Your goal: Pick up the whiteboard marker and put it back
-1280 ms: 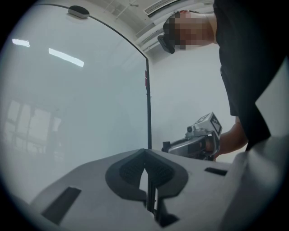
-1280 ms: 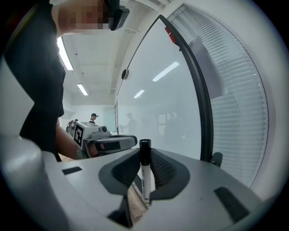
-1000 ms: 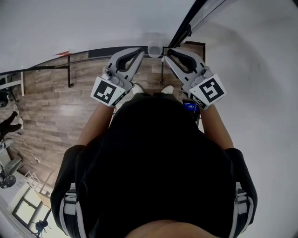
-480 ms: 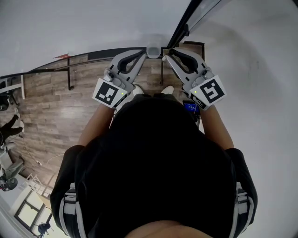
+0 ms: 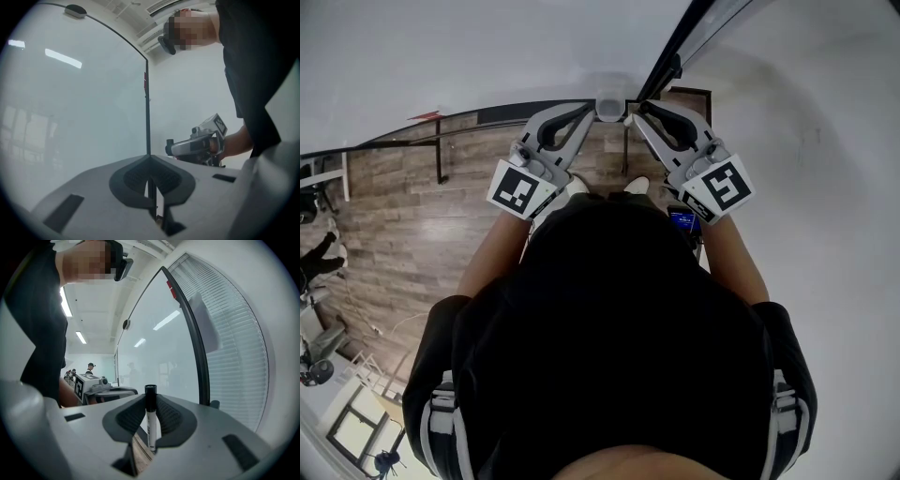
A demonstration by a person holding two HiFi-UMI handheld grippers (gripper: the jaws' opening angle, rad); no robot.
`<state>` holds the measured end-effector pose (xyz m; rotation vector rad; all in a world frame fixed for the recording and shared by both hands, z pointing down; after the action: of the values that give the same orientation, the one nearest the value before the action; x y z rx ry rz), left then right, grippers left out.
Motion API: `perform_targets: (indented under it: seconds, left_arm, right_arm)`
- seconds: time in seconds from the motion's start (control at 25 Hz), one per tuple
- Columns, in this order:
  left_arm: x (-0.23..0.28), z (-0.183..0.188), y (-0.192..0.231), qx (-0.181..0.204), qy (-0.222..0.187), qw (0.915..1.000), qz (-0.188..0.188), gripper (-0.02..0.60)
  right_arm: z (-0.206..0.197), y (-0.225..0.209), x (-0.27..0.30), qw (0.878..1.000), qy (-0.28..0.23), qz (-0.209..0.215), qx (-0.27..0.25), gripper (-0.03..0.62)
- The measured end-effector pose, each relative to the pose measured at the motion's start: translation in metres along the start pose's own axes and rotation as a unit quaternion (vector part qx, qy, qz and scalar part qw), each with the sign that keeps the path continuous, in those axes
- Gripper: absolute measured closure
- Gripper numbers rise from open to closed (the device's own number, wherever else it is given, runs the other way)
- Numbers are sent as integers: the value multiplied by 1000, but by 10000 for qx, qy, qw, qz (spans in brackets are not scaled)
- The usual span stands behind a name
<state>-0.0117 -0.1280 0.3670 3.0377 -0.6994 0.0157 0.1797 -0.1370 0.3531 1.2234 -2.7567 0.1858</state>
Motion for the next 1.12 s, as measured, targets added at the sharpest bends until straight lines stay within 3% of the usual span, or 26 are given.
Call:
perform_targets:
  seconds: [1.12]
  left_arm:
    - [0, -16, 8, -115, -92, 9999, 21, 577]
  right_arm:
    - [-20, -2, 14, 9995, 120, -267, -70, 530]
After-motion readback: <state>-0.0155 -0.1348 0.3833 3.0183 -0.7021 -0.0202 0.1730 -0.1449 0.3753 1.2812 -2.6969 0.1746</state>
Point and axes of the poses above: the fingertips, and each gripper's own axes: x forward along the fingers, y to its left, z out of its top, the point moved 8 cm from there along -x, backward along the fingers, and after that the axes turned 14 degrees about -z, right-handed, at the moved point
